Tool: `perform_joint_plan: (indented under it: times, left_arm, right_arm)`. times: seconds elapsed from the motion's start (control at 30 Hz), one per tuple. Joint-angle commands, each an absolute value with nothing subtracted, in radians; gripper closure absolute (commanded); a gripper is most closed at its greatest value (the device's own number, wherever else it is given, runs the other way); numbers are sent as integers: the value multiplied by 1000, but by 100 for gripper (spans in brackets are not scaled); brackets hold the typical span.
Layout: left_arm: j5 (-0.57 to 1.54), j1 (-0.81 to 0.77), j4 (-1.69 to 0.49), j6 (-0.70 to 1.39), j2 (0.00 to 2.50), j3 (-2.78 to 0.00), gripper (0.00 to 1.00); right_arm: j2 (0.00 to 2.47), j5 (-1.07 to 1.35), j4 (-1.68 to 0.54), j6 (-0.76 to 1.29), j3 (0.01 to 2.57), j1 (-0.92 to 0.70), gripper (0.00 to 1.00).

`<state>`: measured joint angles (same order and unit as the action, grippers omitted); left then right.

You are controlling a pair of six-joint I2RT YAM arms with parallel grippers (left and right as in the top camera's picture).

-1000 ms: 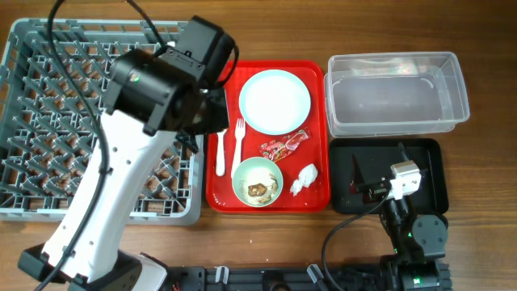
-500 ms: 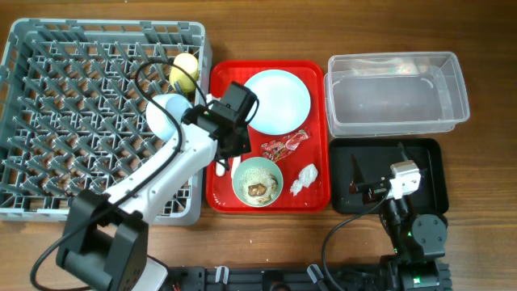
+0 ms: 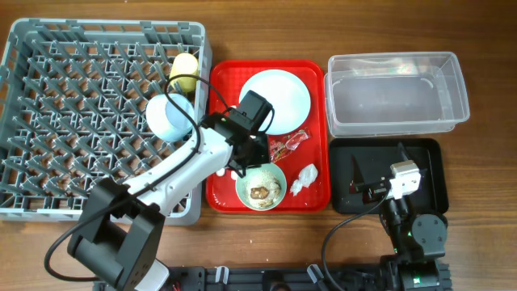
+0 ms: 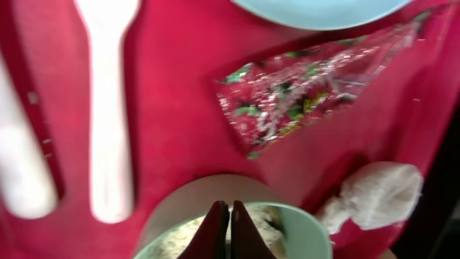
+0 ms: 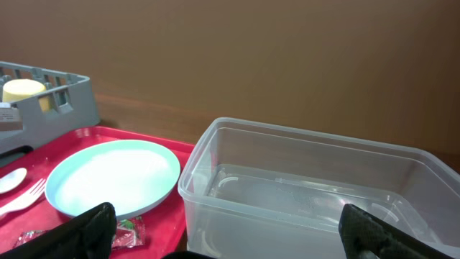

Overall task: Sort waste into correct bins and load items into the dishwasher rack
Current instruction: 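Move the left gripper to the tray and grasp the white fork, then carry the white fork into the dish rack and release it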

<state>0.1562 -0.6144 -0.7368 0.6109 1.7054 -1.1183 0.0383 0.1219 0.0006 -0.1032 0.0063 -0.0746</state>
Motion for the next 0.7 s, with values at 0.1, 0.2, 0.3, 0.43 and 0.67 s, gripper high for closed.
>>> perform_joint_plan:
  times: [0.1,0.2,0.3,0.43,0.67]
  left_arm:
    - [12,-551,-780,531,1674,-1158,93]
    - [-10,-527,-778,532,1674,-1153,70]
    - [-23,-529,-726,548,1715,-1097,67]
    - [-45,-529,-622,547,1769,-1073,80]
    - [-103,-533,-593,546,1851,-1064,81]
  right_arm:
    - [36,110,6,-105,5,-71,0]
    - [36,110,6,-105,5,-71,0]
    - [36,110,6,-105,5,-71,0]
    - [36,110,6,-105,5,-71,0]
    - [36,110,6,-105,5,-71,0]
